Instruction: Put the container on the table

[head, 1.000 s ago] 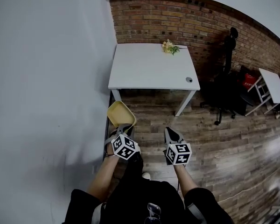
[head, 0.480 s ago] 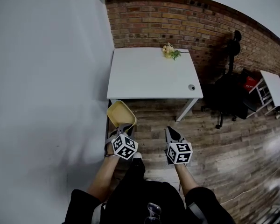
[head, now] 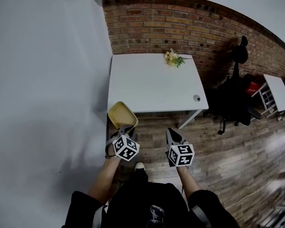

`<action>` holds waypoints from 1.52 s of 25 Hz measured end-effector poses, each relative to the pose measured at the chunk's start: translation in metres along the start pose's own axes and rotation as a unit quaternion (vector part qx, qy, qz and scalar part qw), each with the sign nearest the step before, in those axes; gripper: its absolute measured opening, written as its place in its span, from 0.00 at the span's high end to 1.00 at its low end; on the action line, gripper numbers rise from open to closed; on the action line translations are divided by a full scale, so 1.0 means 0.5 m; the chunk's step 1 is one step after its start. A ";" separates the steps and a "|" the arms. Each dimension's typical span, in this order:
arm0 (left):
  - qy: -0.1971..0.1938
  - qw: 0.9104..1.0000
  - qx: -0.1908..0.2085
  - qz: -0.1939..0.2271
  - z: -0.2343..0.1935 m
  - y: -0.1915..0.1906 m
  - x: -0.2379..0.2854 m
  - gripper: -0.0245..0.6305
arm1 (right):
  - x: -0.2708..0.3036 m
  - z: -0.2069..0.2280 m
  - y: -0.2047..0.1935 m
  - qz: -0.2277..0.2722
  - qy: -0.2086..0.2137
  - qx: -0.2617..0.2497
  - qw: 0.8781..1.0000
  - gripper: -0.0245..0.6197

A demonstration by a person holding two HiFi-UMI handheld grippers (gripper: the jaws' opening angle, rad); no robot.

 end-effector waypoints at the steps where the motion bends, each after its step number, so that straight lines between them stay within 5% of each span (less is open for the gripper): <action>1: -0.002 1.000 0.001 0.001 -0.014 -0.001 0.013 0.92 | 0.017 0.002 0.005 0.000 -0.002 -0.001 1.000 0.93; 14: -0.010 1.000 0.012 0.000 -0.183 -0.015 0.125 0.92 | 0.202 0.008 0.065 -0.002 -0.012 0.010 1.000 0.93; 38: -0.040 0.998 0.034 -0.025 -0.302 0.021 0.351 0.92 | 0.406 0.129 0.123 -0.012 -0.016 0.034 0.999 0.93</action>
Point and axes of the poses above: the fingertips, and each gripper's own axes: x forward along the fingers, z to its right, y out of its top, the point moved 8 cm from there along -x, backward along the fingers, and after that the axes turned 7 degrees about x, right-handed, at the moved point
